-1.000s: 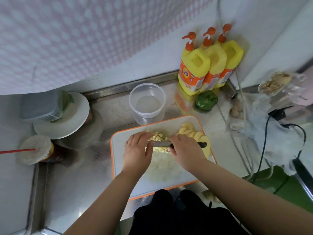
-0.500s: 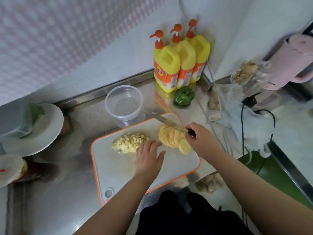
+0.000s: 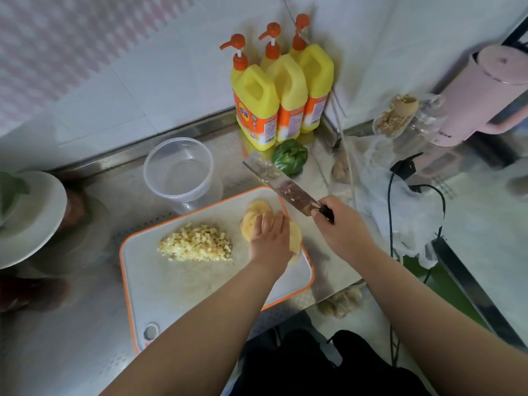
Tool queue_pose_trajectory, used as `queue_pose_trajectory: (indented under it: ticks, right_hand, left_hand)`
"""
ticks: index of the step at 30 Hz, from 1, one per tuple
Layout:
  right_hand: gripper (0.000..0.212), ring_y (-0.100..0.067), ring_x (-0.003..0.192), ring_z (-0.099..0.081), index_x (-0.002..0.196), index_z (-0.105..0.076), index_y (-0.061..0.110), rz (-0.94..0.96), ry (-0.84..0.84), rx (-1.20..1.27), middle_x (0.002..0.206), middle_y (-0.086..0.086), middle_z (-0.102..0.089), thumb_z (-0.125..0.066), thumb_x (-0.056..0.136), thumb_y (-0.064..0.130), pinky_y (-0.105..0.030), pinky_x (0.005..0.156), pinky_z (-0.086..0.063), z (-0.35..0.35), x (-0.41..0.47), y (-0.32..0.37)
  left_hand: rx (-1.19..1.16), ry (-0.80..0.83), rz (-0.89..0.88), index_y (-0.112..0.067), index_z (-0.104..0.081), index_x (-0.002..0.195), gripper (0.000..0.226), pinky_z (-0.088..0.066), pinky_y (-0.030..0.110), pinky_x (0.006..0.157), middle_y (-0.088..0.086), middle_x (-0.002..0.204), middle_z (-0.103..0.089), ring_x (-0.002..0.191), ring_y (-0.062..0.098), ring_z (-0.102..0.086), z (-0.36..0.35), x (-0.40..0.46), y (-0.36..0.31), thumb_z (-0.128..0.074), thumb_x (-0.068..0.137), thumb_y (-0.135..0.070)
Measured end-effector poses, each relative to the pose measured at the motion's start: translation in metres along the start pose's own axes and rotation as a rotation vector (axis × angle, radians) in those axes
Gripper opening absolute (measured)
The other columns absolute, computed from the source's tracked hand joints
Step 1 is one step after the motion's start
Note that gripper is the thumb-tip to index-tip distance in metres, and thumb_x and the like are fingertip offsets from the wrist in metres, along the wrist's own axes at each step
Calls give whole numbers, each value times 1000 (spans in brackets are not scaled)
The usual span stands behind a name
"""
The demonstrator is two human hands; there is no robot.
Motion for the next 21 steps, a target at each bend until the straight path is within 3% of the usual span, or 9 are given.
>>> queue_pose_trajectory:
  ticks: [4, 7, 9, 12, 15, 18, 19, 21]
  right_hand:
    - [5, -5, 64, -48, 91, -49, 23, -6, -7, 33, 69, 10, -50, -51, 96, 24, -20, 56, -33, 5, 7, -7]
    - [5, -8, 67, -49, 91, -49, 24, -3, 8, 33, 71, 9, -52, -51, 96, 25, -23, 58, -33, 6, 11, -12]
    - [5, -9, 68, -50, 91, -50, 23, -4, 13, 40, 73, 9, -52, -51, 96, 25, -24, 59, -33, 7, 15, -14]
    - [6, -7, 68, -49, 90, -50, 22, -3, 19, 33, 72, 8, -52, -50, 96, 25, -19, 57, -33, 8, 20, -15]
    - [7, -4, 65, -49, 91, -51, 21, 10, 28, 26, 70, 10, -51, -50, 96, 25, -21, 56, -33, 5, 24, -13]
    - [5, -3, 65, -49, 93, -53, 21, 35, 50, 7, 70, 12, -51, -51, 96, 25, -20, 55, -32, 1, 26, -9]
    - [5, -3, 65, -49, 93, -52, 21, 43, 59, 4, 71, 13, -52, -51, 96, 25, -19, 56, -33, -1, 26, -7]
    - [6, -3, 66, -50, 93, -52, 21, 63, 77, 12, 72, 12, -52, -52, 96, 26, -20, 58, -33, -6, 25, -3]
  left_hand:
    - [15, -48, -11, -7, -23, 147, 81, -3, 44, 121, 11, 150, -25, 140, 35, -20, 1, 9, -10, -66, 88, -43]
    - [34, -175, -11, -10, -52, 123, 79, -21, 43, 115, 10, 122, -50, 116, 34, -41, 5, 6, -14, -86, 58, -36]
    - [52, -296, -84, -12, -53, 113, 72, -31, 42, 107, 9, 106, -52, 101, 31, -44, 5, -1, -18, -83, 48, -24]
    - [13, -402, -175, -17, -52, 114, 71, -43, 34, 83, 5, 98, -53, 81, 25, -50, 6, -15, -27, -75, 47, -13]
    - [-39, -364, -204, -22, -50, 111, 75, -44, 28, 56, 1, 91, -60, 64, 20, -53, 1, -24, -32, -76, 43, -4]
    - [-192, -310, -153, -26, -52, 113, 85, -36, 25, 47, -3, 88, -60, 64, 18, -55, -2, -32, -23, -83, 37, 0]
    - [-291, -309, -106, -26, -56, 114, 81, -36, 26, 48, -3, 91, -61, 69, 19, -58, 1, -38, -17, -84, 43, 1]
    - [-546, -319, 63, -26, -55, 125, 57, -44, 31, 61, -5, 108, -61, 90, 23, -61, 3, -50, 8, -72, 77, -2]
Point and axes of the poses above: each hand's wrist, its own x-axis towards the middle knuckle, its own z-axis out of the back of the hand, y = z × x, the point moved 6 cm from there along x, towards the middle knuckle
